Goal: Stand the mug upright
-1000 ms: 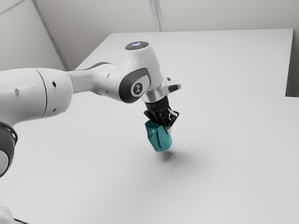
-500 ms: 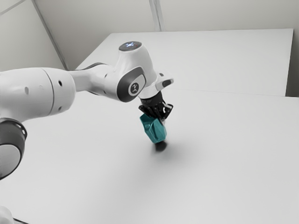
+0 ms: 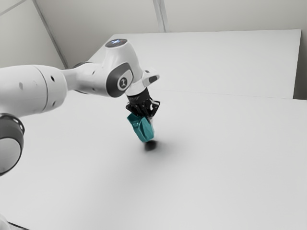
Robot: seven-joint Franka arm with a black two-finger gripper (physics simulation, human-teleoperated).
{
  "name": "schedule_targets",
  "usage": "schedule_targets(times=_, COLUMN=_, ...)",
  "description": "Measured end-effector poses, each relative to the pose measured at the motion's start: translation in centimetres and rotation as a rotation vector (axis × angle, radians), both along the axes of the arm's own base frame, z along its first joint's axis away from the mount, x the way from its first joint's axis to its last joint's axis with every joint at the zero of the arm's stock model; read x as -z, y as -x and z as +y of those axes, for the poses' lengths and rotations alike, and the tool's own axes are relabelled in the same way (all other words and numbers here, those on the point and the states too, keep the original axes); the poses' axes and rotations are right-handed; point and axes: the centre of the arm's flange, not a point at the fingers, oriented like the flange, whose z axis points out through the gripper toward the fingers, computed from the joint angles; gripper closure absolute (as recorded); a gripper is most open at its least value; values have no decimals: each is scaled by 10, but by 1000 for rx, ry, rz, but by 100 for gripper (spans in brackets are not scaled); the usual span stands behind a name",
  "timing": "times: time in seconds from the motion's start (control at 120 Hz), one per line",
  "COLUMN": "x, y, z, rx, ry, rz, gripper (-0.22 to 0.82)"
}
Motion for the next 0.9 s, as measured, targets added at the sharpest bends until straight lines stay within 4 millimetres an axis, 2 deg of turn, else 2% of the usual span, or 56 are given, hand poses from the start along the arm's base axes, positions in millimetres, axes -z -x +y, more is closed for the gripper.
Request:
schedule_targets(times=0.425, x=17, y=-9, z=48, rx=-73, ry=-32, rz=35, gripper=78)
schedule_targets(times=0.9, x=38, y=-8, z=53, rx=-85, ry=-55, rz=105, gripper=78)
